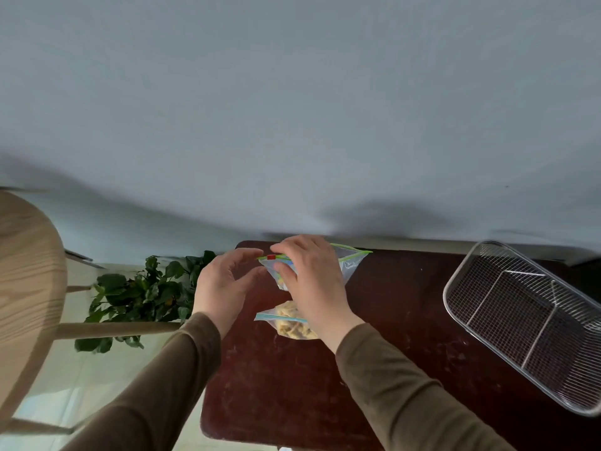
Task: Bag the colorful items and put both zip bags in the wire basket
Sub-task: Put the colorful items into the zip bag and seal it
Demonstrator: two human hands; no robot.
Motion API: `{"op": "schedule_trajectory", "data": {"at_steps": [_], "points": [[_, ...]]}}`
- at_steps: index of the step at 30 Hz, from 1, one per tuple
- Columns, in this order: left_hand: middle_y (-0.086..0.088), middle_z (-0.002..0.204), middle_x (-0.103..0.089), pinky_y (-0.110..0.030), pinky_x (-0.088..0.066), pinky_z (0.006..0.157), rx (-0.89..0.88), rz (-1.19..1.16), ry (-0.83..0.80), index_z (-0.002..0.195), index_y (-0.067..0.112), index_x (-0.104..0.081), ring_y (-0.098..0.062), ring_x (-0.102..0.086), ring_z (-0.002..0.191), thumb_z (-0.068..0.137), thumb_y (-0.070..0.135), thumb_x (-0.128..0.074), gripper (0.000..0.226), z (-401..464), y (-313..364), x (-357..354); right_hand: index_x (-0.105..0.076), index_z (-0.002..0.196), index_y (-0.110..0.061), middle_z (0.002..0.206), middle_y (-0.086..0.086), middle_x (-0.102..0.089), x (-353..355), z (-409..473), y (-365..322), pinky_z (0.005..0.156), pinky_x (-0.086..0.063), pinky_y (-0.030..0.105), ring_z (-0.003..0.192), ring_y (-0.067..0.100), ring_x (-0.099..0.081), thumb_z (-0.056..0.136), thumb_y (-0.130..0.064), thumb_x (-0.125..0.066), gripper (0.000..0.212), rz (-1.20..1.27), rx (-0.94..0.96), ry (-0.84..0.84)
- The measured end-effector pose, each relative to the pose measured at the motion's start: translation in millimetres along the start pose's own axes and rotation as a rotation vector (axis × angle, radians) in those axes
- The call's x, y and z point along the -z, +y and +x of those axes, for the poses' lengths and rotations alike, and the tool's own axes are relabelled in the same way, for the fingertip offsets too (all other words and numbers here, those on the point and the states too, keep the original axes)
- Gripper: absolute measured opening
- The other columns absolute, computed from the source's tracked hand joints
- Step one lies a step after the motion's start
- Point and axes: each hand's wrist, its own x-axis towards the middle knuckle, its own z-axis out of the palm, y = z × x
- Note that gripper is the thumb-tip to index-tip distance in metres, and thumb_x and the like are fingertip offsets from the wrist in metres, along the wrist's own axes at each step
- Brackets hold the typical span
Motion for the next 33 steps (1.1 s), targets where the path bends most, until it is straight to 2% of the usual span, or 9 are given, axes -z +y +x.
{"op": "schedule_trajectory", "data": {"at_steps": [2,4,6,9,12,18,23,26,33], "points": [[0.011,0.096,-0.076,-0.022,-0.052,0.081,-0.015,0.012,0.017,0.104,0.034,-0.078,0.000,-0.067,0.093,0.087,0.030,-0.075,0.017,3,3,-3,-0.071,0.108,-0.028,0.097,-0.010,-0.067,-8,5,4,0.092,-0.035,0.030,0.098,0.018,-0.058,0.086,-0.039,-0.065,0.025,-0.087,0.015,-0.009],[0.014,0.085,-0.075,-0.005,-0.044,0.069,-0.036,0.003,0.027,0.098,0.029,-0.080,0.007,-0.066,0.083,0.089,0.026,-0.074,0.011,6,7,-5,-0.072,0.102,-0.030,0.091,-0.011,-0.068,-14,9,7,0.090,-0.035,0.032,0.093,0.017,-0.059,0.085,-0.042,-0.065,0.022,-0.128,0.021,-0.009],[0.019,0.074,-0.073,-0.002,-0.042,0.064,-0.036,-0.026,0.030,0.092,0.025,-0.081,0.012,-0.064,0.077,0.089,0.023,-0.074,0.008,9,7,-6,-0.072,0.095,-0.031,0.084,-0.012,-0.068,-16,12,8,0.087,-0.038,0.033,0.087,0.017,-0.059,0.085,-0.043,-0.065,0.017,-0.127,0.021,0.008],[0.027,0.069,-0.070,-0.011,-0.042,0.063,-0.033,-0.048,0.024,0.085,0.025,-0.081,0.008,-0.063,0.069,0.089,0.025,-0.074,0.008,11,5,-6,-0.072,0.087,-0.033,0.078,-0.011,-0.068,-17,14,8,0.085,-0.038,0.034,0.082,0.016,-0.059,0.088,-0.046,-0.059,0.019,-0.154,0.021,0.028],[0.024,0.072,-0.072,-0.020,-0.044,0.065,-0.024,-0.096,0.026,0.084,0.024,-0.082,0.004,-0.062,0.066,0.088,0.026,-0.076,0.008,12,2,-7,-0.073,0.085,-0.034,0.076,-0.012,-0.067,-13,13,14,0.086,-0.034,0.033,0.081,0.016,-0.059,0.088,-0.047,-0.056,0.022,-0.194,0.031,0.047],[0.006,0.073,-0.076,-0.023,-0.049,0.067,0.025,-0.153,0.041,0.082,0.023,-0.081,0.000,-0.063,0.065,0.086,0.023,-0.078,0.005,12,0,-11,-0.073,0.088,-0.035,0.081,-0.015,-0.068,8,1,40,0.086,-0.033,0.032,0.084,0.013,-0.058,0.090,-0.045,-0.057,0.019,-0.213,-0.002,0.079],[0.012,0.080,-0.076,-0.029,-0.055,0.073,0.038,-0.168,0.040,0.083,0.023,-0.081,-0.006,-0.067,0.071,0.086,0.024,-0.079,0.004,13,0,-13,-0.073,0.090,-0.038,0.083,-0.017,-0.068,27,-13,75,0.088,-0.033,0.031,0.087,0.012,-0.058,0.092,-0.046,-0.056,0.019,-0.253,-0.064,0.119],[0.012,0.081,-0.076,-0.029,-0.055,0.072,0.029,-0.162,0.041,0.083,0.022,-0.081,-0.002,-0.065,0.068,0.086,0.024,-0.079,0.004,13,2,-15,-0.073,0.091,-0.037,0.087,-0.016,-0.068,36,-19,92,0.088,-0.035,0.032,0.088,0.014,-0.058,0.091,-0.044,-0.058,0.017,-0.279,-0.079,0.140],[0.000,0.075,-0.077,-0.028,-0.051,0.069,0.041,-0.202,0.046,0.080,0.025,-0.081,-0.009,-0.064,0.067,0.085,0.023,-0.080,0.005,13,-1,-15,-0.073,0.093,-0.036,0.091,-0.013,-0.068,53,-22,123,0.085,-0.038,0.035,0.091,0.016,-0.059,0.090,-0.044,-0.060,0.016,-0.285,-0.132,0.178]]}}
